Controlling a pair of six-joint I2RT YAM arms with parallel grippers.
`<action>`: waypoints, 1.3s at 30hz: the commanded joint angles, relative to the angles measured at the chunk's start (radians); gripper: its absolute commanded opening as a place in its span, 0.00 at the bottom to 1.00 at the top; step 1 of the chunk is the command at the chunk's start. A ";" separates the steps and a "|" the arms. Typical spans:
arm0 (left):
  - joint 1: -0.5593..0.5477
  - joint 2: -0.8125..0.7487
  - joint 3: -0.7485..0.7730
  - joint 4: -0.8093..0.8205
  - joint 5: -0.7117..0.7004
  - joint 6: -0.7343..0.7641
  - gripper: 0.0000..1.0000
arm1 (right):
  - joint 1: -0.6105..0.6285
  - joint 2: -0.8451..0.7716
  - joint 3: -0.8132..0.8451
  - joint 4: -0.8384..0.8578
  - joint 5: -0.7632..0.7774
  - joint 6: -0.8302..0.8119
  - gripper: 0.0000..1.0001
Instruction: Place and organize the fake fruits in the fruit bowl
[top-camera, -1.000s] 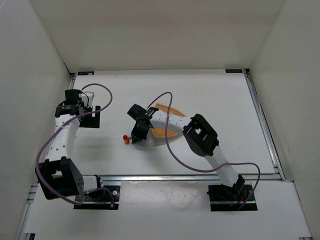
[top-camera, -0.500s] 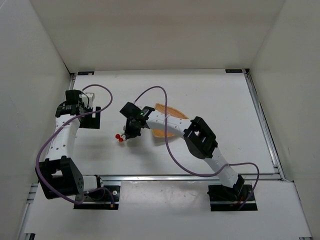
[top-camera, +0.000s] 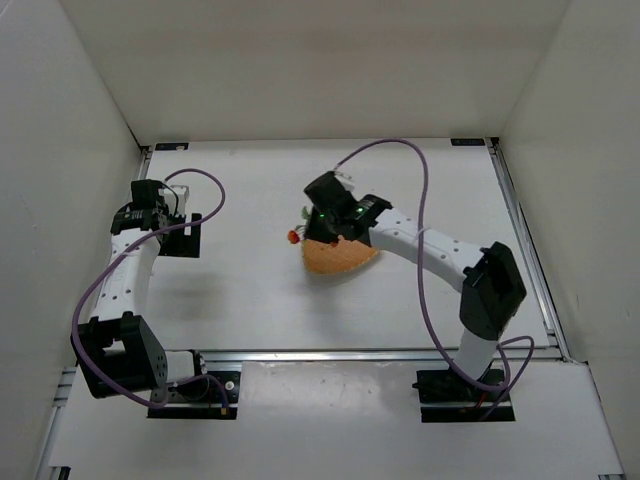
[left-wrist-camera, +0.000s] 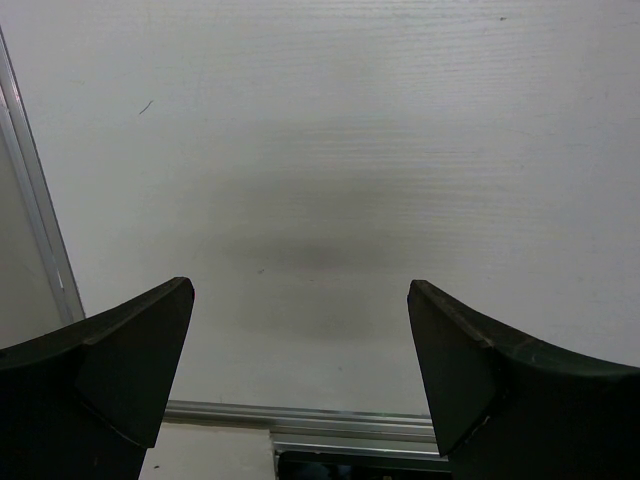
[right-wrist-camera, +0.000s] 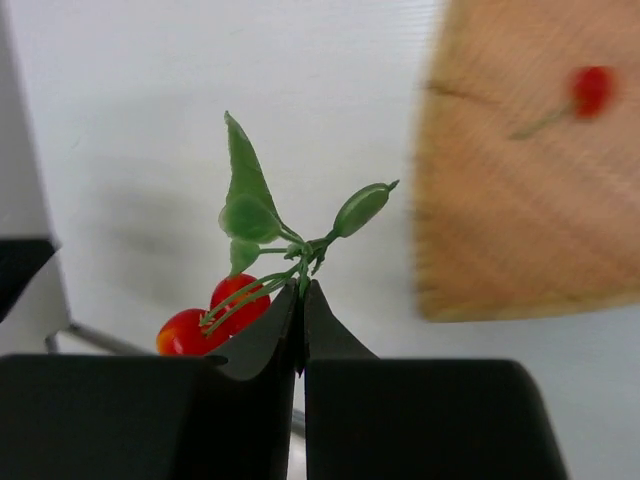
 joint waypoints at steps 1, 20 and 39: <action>0.006 -0.031 -0.001 0.011 0.016 -0.006 1.00 | -0.100 -0.065 -0.177 -0.018 0.036 0.034 0.00; 0.006 -0.031 -0.010 0.002 0.025 -0.015 1.00 | -0.209 -0.258 -0.266 -0.153 0.214 -0.144 1.00; 0.006 -0.001 0.028 -0.017 0.006 -0.074 1.00 | -0.919 -0.909 -0.868 -0.163 -0.130 -0.310 1.00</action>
